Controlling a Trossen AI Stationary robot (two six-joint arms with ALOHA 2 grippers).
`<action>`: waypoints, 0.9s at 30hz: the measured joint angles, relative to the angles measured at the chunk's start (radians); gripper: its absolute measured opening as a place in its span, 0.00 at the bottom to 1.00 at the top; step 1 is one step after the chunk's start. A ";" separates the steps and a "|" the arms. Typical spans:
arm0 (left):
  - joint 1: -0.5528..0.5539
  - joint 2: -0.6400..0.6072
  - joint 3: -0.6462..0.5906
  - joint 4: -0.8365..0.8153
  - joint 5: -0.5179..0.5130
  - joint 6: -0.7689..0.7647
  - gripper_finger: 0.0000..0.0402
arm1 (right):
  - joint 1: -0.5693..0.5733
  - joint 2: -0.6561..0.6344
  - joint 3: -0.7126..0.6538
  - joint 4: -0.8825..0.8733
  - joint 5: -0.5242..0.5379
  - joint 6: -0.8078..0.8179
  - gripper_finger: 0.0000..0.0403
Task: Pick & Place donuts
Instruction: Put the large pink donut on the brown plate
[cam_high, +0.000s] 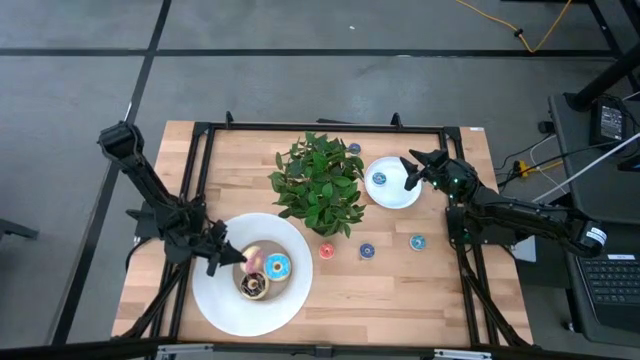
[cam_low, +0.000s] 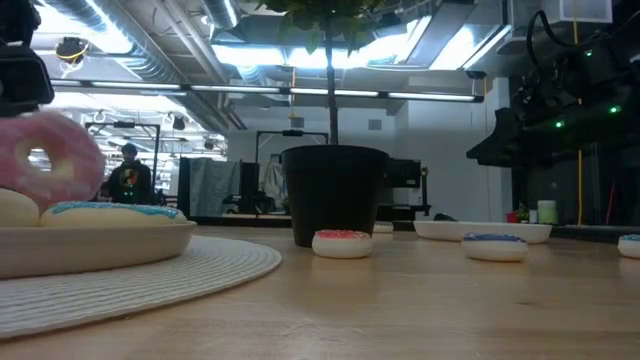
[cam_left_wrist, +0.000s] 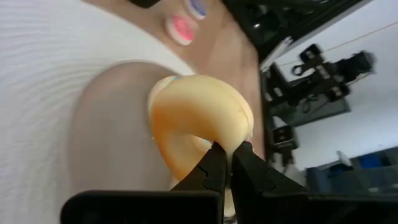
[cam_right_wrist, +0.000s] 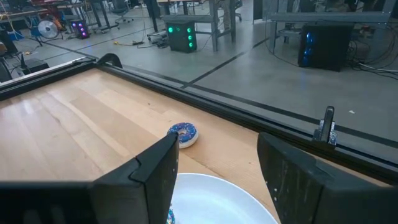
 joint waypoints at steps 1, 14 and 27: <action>0.000 0.000 0.000 -0.020 0.000 -0.013 0.01 | 0.000 0.000 0.000 0.000 0.000 -0.001 0.54; 0.000 0.003 0.000 -0.070 -0.012 -0.033 0.03 | 0.000 0.000 0.000 0.000 0.000 0.000 0.54; 0.000 0.052 0.000 -0.053 -0.079 -0.078 0.04 | 0.000 0.000 0.000 0.000 0.000 -0.001 0.54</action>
